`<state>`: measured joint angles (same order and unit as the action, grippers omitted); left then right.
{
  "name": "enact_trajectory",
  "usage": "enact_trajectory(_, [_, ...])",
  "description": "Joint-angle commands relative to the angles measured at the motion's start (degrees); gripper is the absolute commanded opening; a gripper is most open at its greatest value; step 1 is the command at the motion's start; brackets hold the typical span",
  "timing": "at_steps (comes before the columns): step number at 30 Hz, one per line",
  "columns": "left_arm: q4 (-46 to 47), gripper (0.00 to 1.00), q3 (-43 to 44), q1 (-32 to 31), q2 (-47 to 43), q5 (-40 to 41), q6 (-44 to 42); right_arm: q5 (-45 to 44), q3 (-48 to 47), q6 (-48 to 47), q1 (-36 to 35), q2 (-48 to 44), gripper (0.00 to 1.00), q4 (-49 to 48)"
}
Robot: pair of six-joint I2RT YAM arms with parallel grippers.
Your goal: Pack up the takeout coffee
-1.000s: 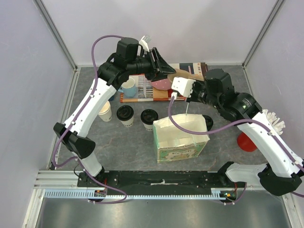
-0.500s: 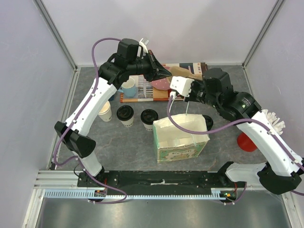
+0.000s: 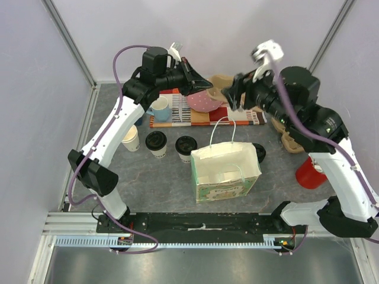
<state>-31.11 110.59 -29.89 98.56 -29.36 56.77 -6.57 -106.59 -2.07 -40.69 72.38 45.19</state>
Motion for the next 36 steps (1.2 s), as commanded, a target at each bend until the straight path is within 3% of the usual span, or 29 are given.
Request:
enact_trajectory(1, [12.72,0.02,-4.91,0.27,-4.59,-2.89,-1.05,-10.47,-8.9,41.86,0.34,3.82,0.64,-3.35])
enact_trajectory(4, [16.52,0.02,-10.98,0.27,-7.76,0.7,-0.96,-18.1,-14.59,59.11,0.34,7.41,0.53,3.99])
enact_trajectory(6, [16.61,0.02,-12.93,0.27,-9.08,2.73,-0.7,-23.37,-24.83,64.88,0.34,13.1,0.53,20.32])
enact_trajectory(9, [17.57,0.02,-16.09,0.18,-11.81,4.05,0.53,-24.02,-30.86,67.72,0.34,18.22,0.7,31.26])
enact_trajectory(10, [18.36,0.02,-17.15,0.18,-12.51,4.4,0.97,-23.58,-30.79,67.63,0.43,19.02,0.89,31.71])
enact_trajectory(14, [19.33,0.02,-19.79,0.01,-14.8,6.07,1.58,-24.98,-33.06,68.6,0.17,23.5,0.97,38.37])
enact_trajectory(19, [20.83,0.02,-22.16,-0.08,-15.68,6.25,0.62,-28.59,-33.42,63.17,-0.1,25.0,0.98,38.31])
enact_trajectory(29, [22.59,0.02,-23.93,0.01,-14.54,7.65,0.44,-30.7,-27.46,50.76,-0.45,24.75,0.91,38.39])
enact_trajectory(36, [23.64,0.02,-24.63,-0.08,-14.89,8.09,1.06,-23.49,-27.44,43.64,-0.45,28.96,0.91,36.73])
